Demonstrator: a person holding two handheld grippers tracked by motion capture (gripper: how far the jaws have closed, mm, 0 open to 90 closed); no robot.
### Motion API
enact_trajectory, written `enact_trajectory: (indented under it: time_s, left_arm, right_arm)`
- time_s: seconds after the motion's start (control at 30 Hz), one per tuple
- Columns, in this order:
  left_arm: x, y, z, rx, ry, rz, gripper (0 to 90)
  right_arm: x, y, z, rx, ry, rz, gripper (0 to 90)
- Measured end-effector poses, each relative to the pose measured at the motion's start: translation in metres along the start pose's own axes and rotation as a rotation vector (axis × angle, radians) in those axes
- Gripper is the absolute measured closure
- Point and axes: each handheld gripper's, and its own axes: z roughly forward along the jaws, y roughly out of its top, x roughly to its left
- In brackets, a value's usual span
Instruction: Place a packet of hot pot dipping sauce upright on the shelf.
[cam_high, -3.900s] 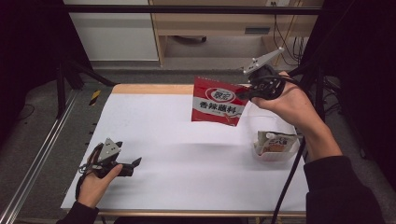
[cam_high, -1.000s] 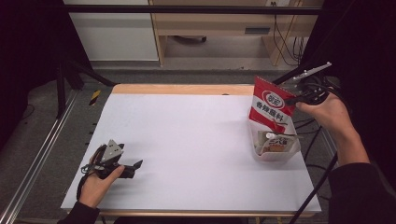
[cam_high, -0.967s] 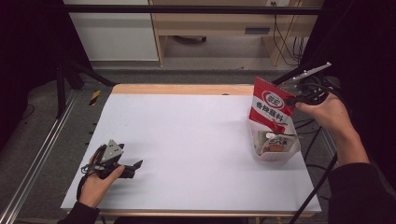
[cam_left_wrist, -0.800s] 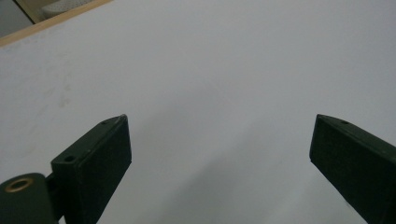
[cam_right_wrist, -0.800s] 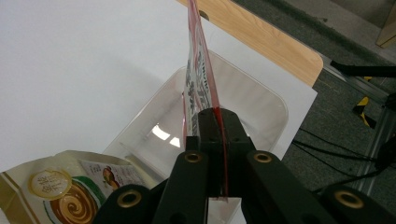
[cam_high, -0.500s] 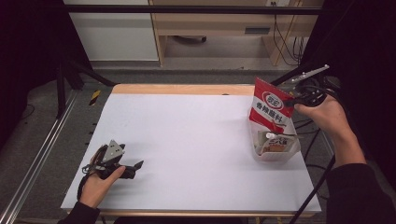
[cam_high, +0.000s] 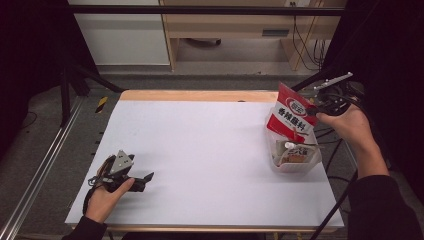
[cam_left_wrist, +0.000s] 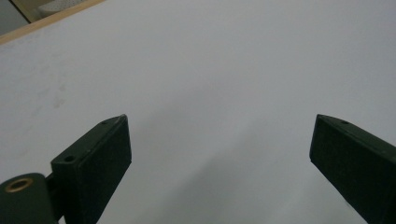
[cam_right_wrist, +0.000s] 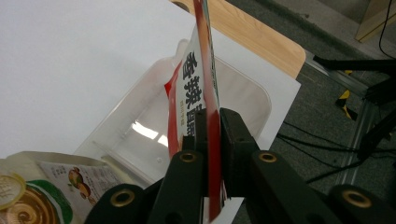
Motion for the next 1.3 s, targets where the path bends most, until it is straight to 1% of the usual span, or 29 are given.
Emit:
enact_trajectory:
  time_s: [0.1, 0.13, 0.4, 0.47, 0.57, 0.63, 0.7, 0.93, 1.0, 1.23, 1.3]
  left_arm:
    - [0.000, 0.000, 0.000, 0.000, 0.000, -0.001, 5.3]
    - [0.000, 0.000, 0.000, 0.000, 0.000, -0.001, 5.2]
    - [0.000, 0.000, 0.000, -0.001, 0.000, -0.001, 5.2]
    - [0.000, 0.000, 0.000, -0.001, 0.000, -0.001, 5.2]
    - [0.000, 0.000, -0.001, -0.002, 0.001, 0.000, 5.3]
    - [0.000, 0.000, -0.001, -0.002, 0.001, 0.001, 5.2]
    - [0.000, 0.000, -0.001, -0.001, 0.001, 0.002, 5.3]
    - [0.000, 0.000, -0.001, -0.003, 0.003, 0.002, 5.3]
    - [0.000, 0.000, -0.001, -0.003, 0.004, 0.002, 5.2]
    - [0.000, 0.000, -0.001, -0.003, 0.003, 0.004, 5.3]
    - [0.000, 0.000, -0.001, -0.003, 0.002, 0.004, 5.3]
  right_arm:
    - [-0.002, -0.004, 0.003, 0.008, -0.009, 0.005, 83.2]
    - [-0.002, -0.005, 0.003, 0.004, -0.006, 0.014, 82.0]
    - [0.000, -0.004, 0.004, -0.025, -0.046, 0.003, 62.2]
    - [0.001, -0.003, 0.003, -0.048, -0.056, -0.003, 58.7]
    - [0.004, -0.001, 0.001, -0.066, -0.059, -0.017, 51.6]
    - [0.006, 0.000, -0.001, -0.095, -0.079, -0.024, 45.1]
    - [0.007, 0.002, -0.004, -0.114, -0.095, -0.033, 41.1]
    - [0.014, 0.011, -0.018, -0.175, -0.099, -0.045, 35.9]
    - [0.018, 0.013, -0.022, -0.197, -0.093, -0.047, 34.8]
    - [0.039, 0.023, -0.034, -0.231, -0.073, -0.090, 30.1]
    - [0.045, 0.026, -0.036, -0.240, -0.058, -0.103, 29.5]
